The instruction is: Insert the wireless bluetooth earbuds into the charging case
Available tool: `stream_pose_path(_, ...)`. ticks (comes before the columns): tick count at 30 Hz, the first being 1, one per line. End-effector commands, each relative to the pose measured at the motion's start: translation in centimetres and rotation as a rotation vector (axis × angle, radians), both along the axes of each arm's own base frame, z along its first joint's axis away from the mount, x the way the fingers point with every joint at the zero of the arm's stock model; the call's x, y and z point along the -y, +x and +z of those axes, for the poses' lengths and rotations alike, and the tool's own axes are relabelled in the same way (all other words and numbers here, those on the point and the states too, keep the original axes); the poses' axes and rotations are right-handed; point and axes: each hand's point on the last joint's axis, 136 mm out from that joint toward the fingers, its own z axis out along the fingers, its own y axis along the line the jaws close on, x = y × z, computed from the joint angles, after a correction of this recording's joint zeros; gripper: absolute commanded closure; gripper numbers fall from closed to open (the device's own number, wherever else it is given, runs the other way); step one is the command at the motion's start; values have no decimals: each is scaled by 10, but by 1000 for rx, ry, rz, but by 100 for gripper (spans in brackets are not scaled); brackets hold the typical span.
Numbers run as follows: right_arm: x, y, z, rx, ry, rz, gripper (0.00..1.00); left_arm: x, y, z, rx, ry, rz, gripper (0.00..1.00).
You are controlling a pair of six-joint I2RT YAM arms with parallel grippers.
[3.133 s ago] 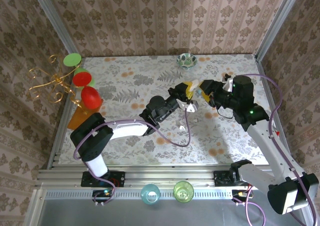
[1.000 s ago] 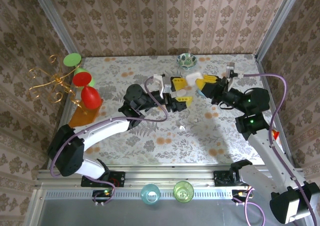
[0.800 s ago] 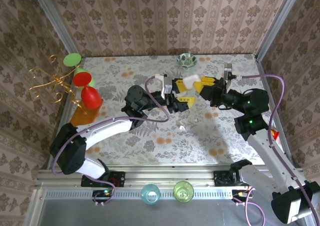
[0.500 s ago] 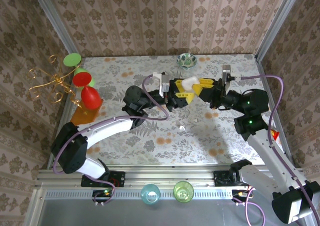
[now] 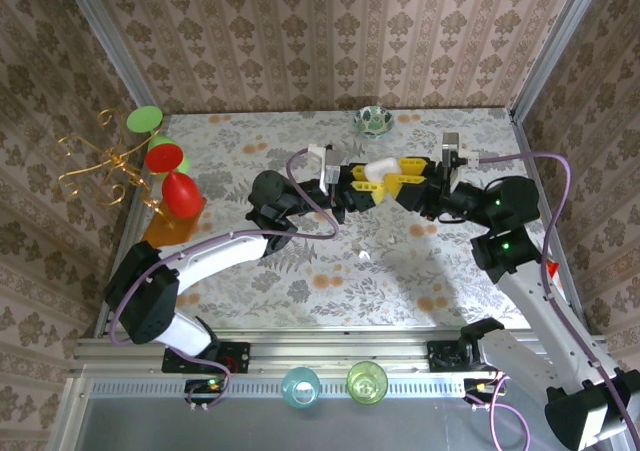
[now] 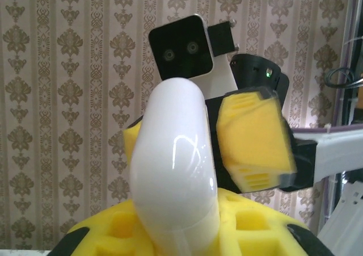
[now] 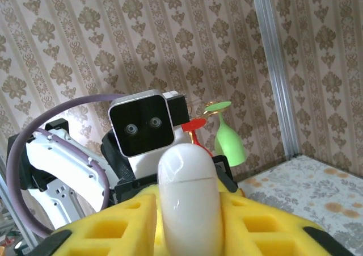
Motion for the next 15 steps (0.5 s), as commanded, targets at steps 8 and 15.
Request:
stream_pose_path(8, -3, -8, -1, -22, -99, 5, 42, -11, 5, -5, 110, 71, 33, 100)
stream_pose_path(15, -7, -11, -3, -34, -117, 58, 67, -15, -2, -5, 106, 95, -12, 100)
